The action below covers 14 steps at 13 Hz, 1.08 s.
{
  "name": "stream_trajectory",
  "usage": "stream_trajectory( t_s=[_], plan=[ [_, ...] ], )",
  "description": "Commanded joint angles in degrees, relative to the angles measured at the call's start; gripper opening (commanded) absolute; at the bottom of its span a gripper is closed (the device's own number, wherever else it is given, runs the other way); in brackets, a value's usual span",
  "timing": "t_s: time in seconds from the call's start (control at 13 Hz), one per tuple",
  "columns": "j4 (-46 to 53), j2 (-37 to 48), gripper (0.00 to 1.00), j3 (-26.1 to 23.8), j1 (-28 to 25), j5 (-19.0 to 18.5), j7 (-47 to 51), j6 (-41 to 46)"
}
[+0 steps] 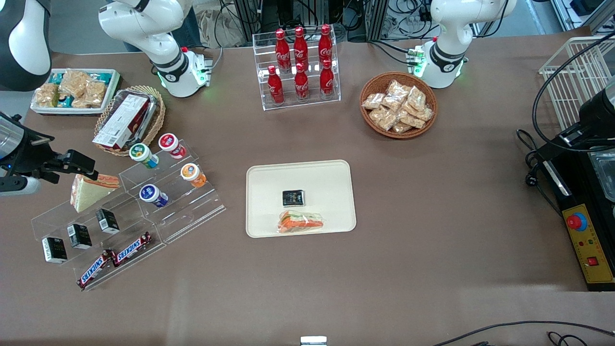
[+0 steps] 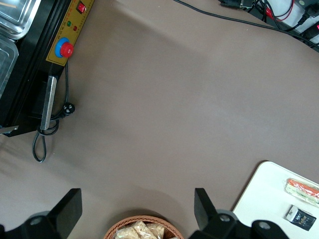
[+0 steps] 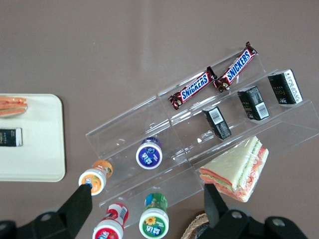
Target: Place green gum on tray
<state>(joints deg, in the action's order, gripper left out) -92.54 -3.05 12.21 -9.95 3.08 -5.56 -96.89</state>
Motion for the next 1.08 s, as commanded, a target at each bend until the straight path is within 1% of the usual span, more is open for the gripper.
stream_trajectory(
  t_s=[0.0,0.15,0.31,0.46,0.54,0.62,0.85,1.0],
  plan=[
    [-0.09,0.14,1.00,0.01,0.11,-0.89,-3.41,1.18],
    [-0.18,0.15,1.00,0.01,0.02,-1.24,-3.14,2.75],
    [-0.44,0.06,1.00,-0.08,-0.24,-1.59,-2.18,7.13],
    [-3.15,1.19,1.00,-0.43,-0.33,-1.76,-1.47,7.95],
    [-5.34,2.77,1.00,-0.69,-0.42,-2.81,-1.47,7.60],
    [-9.46,5.57,1.00,-0.87,-0.51,-3.78,-1.39,6.29],
    [-22.11,13.66,1.00,-2.45,-0.59,-5.10,-1.47,-2.92],
    [-27.75,16.83,1.00,-2.45,-0.59,-5.28,-1.47,-6.80]
  ],
)
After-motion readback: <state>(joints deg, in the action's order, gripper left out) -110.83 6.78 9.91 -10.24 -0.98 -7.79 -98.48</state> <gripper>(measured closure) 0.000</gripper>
